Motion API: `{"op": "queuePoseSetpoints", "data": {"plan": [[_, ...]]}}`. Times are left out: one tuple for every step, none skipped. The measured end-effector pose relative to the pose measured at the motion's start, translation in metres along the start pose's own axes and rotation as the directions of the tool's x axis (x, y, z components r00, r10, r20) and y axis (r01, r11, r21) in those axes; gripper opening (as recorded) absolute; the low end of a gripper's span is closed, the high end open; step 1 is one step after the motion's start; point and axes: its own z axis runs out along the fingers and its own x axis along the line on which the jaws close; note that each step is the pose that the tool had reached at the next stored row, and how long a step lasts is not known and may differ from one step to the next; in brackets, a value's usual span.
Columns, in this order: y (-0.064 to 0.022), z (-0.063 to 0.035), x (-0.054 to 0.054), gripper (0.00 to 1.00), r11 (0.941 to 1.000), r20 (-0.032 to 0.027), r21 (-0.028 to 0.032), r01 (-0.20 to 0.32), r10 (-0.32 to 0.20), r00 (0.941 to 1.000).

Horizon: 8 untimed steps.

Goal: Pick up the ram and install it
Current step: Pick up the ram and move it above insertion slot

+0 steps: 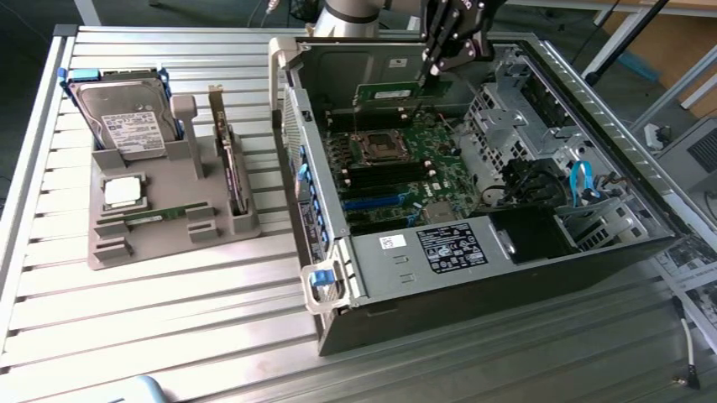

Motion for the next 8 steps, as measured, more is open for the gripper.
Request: {"op": "queuePoseSetpoints", "data": {"plan": [[-0.0002, 0.0001, -0.002, 0.12, 1.0, 0.0, 0.0, 0.0, 0.0, 1.0], [-0.0003, 0.0002, -0.0039, 0.12, 1.0, -0.0002, -0.0001, 0.0, 0.0, 1.0], [-0.0004, 0.0003, -0.0055, 0.12, 1.0, -0.0001, -0.0001, 0.0, 0.0, 1.0], [-0.0005, 0.0003, -0.0066, 0.12, 1.0, -0.0002, -0.0001, 0.0, 0.0, 1.0], [-0.0005, 0.0003, -0.0068, 0.12, 1.0, -0.0002, -0.0001, 0.0, 0.0, 1.0], [-0.0005, 0.0003, -0.0068, 0.12, 1.0, -0.0002, -0.0001, 0.0, 0.0, 1.0], [-0.0005, 0.0003, -0.0068, 0.12, 1.0, -0.0002, -0.0001, 0.0, 0.0, 1.0], [-0.0005, 0.0003, -0.0068, 0.12, 1.0, -0.0002, -0.0001, 0.0, 0.0, 1.0]]}}
